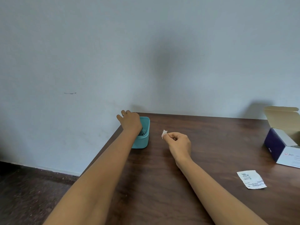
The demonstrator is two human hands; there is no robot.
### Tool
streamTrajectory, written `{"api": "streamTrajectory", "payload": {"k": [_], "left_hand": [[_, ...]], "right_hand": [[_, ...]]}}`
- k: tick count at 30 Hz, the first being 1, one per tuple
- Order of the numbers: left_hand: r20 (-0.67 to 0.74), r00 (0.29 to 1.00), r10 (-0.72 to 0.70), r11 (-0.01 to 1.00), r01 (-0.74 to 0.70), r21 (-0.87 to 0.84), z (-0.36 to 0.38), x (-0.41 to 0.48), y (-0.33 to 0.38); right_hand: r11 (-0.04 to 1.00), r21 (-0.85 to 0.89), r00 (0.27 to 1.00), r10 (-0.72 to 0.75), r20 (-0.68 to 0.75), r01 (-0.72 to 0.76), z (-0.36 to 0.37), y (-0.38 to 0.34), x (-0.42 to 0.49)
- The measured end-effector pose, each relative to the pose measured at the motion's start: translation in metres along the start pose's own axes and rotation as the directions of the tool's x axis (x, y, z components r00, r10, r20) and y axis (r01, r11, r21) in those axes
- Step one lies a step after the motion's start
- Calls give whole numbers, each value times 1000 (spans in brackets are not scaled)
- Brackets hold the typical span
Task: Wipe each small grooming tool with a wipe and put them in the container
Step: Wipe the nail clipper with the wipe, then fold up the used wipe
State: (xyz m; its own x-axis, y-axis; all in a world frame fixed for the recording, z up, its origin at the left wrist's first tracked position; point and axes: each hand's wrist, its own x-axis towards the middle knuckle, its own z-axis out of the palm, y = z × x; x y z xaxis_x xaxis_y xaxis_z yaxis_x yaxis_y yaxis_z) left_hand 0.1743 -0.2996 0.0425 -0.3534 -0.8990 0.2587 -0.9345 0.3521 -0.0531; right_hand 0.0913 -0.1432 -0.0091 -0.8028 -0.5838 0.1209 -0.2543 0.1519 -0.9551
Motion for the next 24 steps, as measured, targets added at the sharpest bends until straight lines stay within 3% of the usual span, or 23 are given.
{"api": "streamTrajectory", "payload": {"k": [11,16,24], "left_hand": [[-186,982,15,977,-55,-207,-71,-21,7],[-173,983,65,935,-120,-335,-96,-47,20],[-71,979,191,819,-199,-538,-99,-108,64]], "right_hand": [[975,209,990,44,136,-72,-18,-6,-2],[951,267,981,117,154,-155,-42,-10,-13],[961,273,993,7,117,-39,-113,-6,-48]]}}
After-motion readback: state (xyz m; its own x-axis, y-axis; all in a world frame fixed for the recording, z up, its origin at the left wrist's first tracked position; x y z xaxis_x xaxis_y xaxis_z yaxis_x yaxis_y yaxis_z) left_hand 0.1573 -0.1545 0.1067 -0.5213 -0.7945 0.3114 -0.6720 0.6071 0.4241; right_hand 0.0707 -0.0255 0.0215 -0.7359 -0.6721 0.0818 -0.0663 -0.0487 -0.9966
